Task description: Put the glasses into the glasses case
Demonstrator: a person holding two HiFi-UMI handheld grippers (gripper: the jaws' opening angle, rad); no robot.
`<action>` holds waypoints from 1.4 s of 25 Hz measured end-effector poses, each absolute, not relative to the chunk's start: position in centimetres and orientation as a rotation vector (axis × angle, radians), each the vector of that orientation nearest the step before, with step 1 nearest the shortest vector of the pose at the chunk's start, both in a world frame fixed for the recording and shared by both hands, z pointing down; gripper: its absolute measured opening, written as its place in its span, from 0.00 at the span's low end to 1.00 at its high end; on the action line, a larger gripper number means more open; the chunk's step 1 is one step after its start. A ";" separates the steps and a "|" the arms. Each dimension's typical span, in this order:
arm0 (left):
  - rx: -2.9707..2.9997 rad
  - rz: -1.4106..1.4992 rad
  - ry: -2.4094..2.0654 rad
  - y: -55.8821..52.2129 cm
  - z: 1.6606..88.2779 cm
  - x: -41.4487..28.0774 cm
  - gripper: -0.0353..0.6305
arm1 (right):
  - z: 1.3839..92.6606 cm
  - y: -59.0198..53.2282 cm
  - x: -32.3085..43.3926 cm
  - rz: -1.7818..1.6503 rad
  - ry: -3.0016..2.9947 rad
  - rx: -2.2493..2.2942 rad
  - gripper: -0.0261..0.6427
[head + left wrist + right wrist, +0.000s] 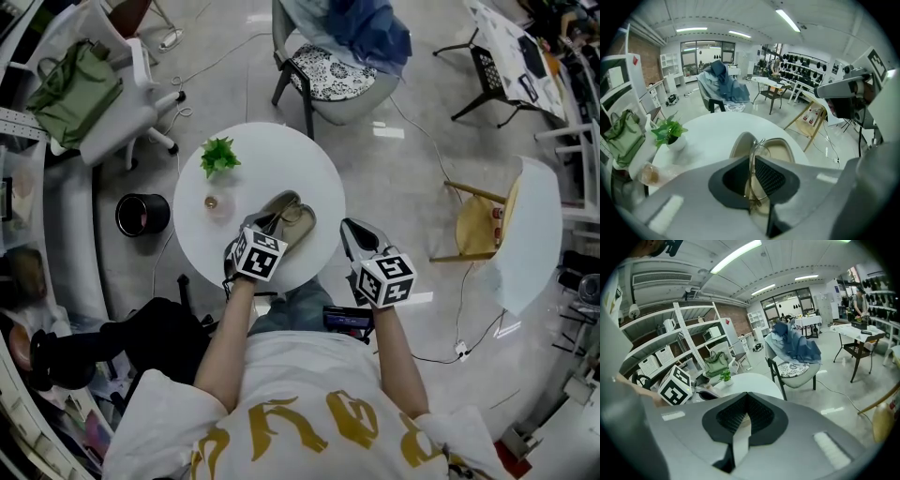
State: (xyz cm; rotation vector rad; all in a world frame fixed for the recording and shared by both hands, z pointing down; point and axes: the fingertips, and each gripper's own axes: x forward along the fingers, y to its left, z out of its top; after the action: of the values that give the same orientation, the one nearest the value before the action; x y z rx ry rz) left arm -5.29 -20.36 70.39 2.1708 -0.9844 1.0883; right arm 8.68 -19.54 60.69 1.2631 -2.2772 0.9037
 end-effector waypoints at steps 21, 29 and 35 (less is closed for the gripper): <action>2.357 0.499 -1.129 -17.7 54.5 -7.3 0.05 | 53.1 -14.2 4.8 0.713 -2.420 1.371 0.08; 2.470 0.349 -1.201 -16.6 49.1 -8.0 0.05 | 50.3 -13.9 4.3 0.705 -2.462 1.458 0.08; 2.473 0.306 -1.224 -16.0 47.6 -8.6 0.05 | 49.3 -13.5 3.7 0.669 -2.479 1.459 0.08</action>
State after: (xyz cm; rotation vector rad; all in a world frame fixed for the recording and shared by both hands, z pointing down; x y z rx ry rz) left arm -8.57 -15.98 47.63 2.4728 -1.2245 0.3060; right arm 3.65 -13.47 49.25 1.4588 -2.4788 0.6692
